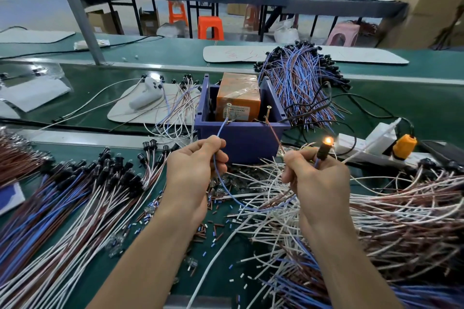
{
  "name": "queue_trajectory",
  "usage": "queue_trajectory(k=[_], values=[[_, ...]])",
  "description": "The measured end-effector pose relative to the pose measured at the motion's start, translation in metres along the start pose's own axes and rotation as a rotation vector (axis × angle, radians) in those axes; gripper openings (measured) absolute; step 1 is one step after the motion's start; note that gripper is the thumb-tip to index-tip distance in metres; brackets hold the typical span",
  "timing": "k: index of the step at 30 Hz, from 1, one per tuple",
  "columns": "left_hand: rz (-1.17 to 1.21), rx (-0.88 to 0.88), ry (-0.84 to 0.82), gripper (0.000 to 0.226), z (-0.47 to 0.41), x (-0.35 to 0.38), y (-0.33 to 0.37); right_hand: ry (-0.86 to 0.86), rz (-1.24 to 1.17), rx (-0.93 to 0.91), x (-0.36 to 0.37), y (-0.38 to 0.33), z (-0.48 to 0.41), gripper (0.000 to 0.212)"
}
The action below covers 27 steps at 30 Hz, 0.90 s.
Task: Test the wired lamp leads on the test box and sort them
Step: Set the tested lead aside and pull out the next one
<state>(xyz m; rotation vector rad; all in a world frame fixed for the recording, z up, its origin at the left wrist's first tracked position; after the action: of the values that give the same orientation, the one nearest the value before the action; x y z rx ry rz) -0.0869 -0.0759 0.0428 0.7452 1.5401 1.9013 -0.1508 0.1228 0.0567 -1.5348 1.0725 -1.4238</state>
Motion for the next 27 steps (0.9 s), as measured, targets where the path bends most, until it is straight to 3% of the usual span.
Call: queue_trajectory(k=[6, 13, 16, 18, 22, 27], values=[[-0.004, 0.064, -0.037, 0.031, 0.013, 0.003, 0.003, -0.146, 0.013, 0.039, 0.011, -0.004, 0.005, 0.034], [-0.029, 0.059, -0.283, 0.011, 0.026, 0.022, 0.013, -0.364, 0.106, 0.194, 0.033, -0.011, 0.016, 0.04], [0.007, 0.054, -0.331, 0.015, 0.033, 0.021, 0.021, -0.422, 0.097, 0.299, 0.035, -0.023, 0.031, 0.031], [-0.02, 0.064, -0.327, 0.018, 0.037, 0.018, 0.027, -0.395, 0.019, 0.366, 0.023, -0.038, 0.038, 0.014], [-0.253, 0.12, -0.244, 0.038, 0.045, 0.017, 0.035, -0.208, -0.039, 0.318, -0.041, -0.081, 0.04, 0.029], [-0.761, 0.285, -0.477, 0.029, 0.081, 0.048, 0.024, -0.036, 0.281, 0.242, -0.137, -0.125, 0.04, 0.035]])
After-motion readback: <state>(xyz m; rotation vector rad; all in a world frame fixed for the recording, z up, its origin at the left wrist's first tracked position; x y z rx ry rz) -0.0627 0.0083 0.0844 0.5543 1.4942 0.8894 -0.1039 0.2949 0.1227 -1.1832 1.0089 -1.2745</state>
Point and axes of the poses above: each hand's wrist, its own z-axis away from the middle knuckle, its own x-axis out of the palm, y = z × x, the point moved 6 cm from there along -z, towards the middle knuckle, and after that the axes turned 13 degrees about -z, right-handed, at the moved point
